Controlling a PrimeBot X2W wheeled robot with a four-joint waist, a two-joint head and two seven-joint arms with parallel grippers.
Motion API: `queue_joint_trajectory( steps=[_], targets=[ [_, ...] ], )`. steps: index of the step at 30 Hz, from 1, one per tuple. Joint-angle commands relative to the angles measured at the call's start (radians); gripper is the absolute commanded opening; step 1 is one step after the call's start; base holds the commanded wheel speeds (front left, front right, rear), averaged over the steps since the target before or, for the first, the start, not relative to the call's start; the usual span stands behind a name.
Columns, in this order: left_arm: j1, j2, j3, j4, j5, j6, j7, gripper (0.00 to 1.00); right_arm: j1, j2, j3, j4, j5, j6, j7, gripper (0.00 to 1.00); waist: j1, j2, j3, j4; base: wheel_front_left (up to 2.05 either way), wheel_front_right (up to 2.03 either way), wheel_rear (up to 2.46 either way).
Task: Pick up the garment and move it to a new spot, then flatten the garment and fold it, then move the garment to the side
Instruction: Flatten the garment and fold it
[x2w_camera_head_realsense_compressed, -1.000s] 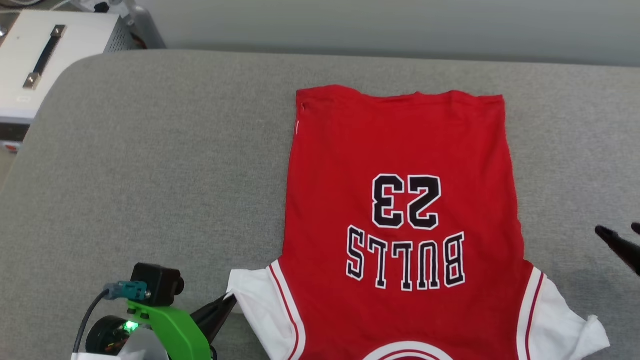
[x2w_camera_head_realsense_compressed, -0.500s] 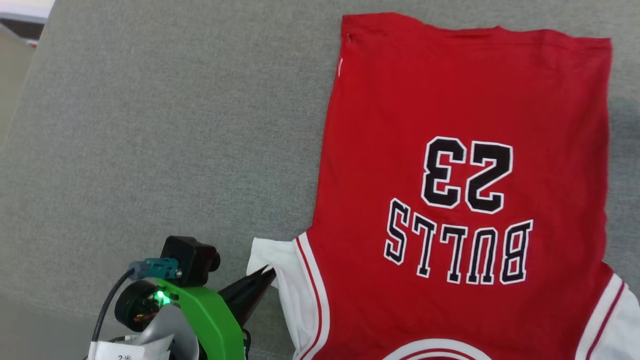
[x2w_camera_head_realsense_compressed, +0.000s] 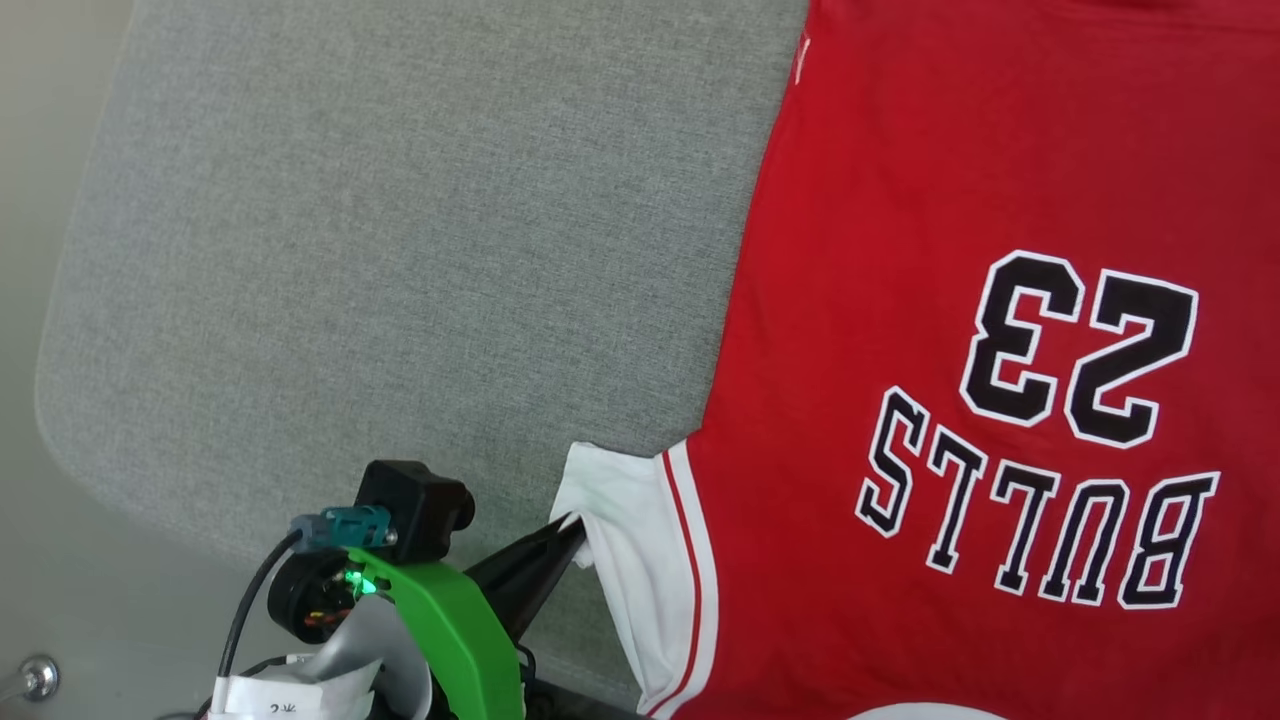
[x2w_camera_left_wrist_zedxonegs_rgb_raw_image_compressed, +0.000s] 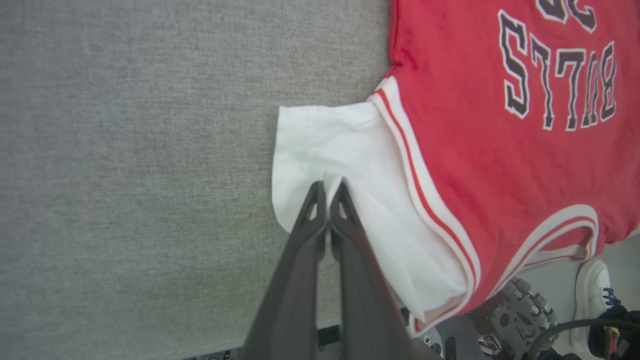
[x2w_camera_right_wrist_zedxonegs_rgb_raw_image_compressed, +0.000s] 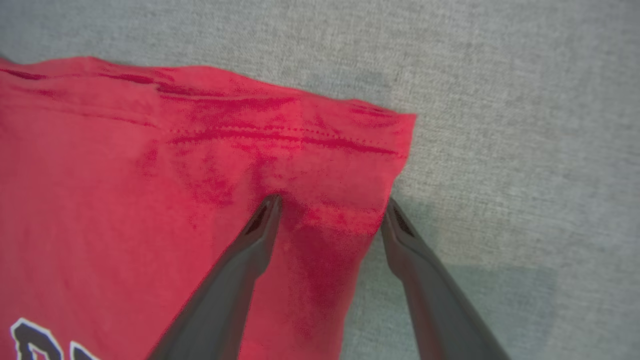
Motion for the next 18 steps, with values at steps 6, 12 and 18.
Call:
queue_joint_trajectory(
  steps=[6,12,18],
  targets=[
    [-0.018,-0.018,-0.005,0.030,-0.003,-0.018,-0.019,0.00,0.021,0.001,0.043,0.037,0.011,-0.001,-0.009,1.00,-0.0001,0.0000,0.027,0.030,0.00,0.00,0.00],
    [-0.025,-0.027,-0.007,0.044,-0.005,-0.023,-0.027,0.00,0.053,-0.019,0.065,0.052,0.013,-0.001,-0.010,0.00,-0.0001,0.0000,0.018,0.036,0.00,0.00,0.00],
    [-0.024,-0.023,0.002,0.050,-0.005,-0.018,-0.035,0.00,0.074,-0.033,0.071,0.056,0.017,-0.001,-0.032,0.00,-0.0001,0.0000,-0.007,0.027,0.00,0.00,0.00]
  ],
)
